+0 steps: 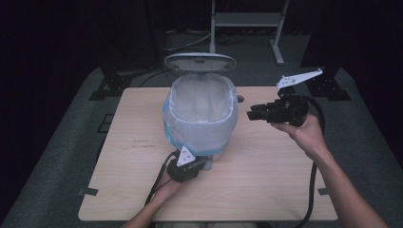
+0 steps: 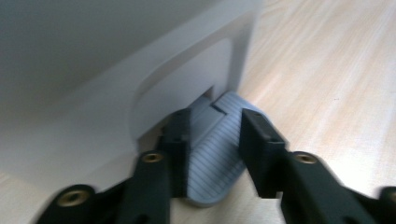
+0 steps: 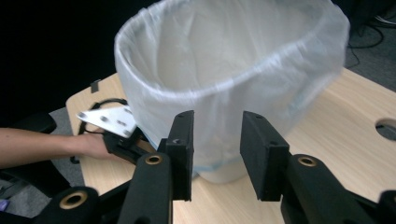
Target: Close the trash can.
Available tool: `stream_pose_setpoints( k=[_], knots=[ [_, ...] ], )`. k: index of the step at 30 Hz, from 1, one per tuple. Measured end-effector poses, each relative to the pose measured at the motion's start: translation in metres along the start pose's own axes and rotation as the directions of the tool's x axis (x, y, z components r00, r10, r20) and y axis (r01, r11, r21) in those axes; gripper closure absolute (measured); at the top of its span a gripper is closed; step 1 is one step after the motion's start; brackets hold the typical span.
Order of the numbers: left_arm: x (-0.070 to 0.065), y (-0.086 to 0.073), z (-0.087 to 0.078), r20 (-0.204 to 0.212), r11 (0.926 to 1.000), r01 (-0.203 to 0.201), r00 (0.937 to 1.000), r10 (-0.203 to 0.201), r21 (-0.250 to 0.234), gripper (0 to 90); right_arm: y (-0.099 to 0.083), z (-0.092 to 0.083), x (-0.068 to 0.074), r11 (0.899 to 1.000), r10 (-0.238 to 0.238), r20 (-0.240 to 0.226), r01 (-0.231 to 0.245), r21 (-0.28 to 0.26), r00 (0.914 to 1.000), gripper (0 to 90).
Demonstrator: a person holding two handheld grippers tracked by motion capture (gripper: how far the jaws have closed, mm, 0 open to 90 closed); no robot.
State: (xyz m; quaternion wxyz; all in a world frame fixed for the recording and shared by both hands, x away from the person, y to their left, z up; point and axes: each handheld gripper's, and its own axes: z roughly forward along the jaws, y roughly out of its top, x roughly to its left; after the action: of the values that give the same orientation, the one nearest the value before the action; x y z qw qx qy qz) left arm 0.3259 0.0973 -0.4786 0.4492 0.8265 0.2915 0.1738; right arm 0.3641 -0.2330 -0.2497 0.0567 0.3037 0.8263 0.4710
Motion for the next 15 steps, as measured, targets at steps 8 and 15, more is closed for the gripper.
stream_pose_setpoints(
  k=[8, 15],
  knots=[
    [-0.009, 0.008, -0.018, 0.036, 0.9989, -0.011, 0.9993, 0.013, -0.045, 56.5, -0.04, -0.002, -0.017, 0.998, 0.055, 0.023, -0.054, -0.012, 0.9982, 61.3],
    [-0.013, 0.01, -0.041, 0.047, 0.9975, -0.013, 0.9988, 0.016, -0.069, 51.1, -0.068, -0.001, -0.021, 0.997, 0.077, 0.056, -0.076, -0.014, 0.9955, 59.2]
  ],
)
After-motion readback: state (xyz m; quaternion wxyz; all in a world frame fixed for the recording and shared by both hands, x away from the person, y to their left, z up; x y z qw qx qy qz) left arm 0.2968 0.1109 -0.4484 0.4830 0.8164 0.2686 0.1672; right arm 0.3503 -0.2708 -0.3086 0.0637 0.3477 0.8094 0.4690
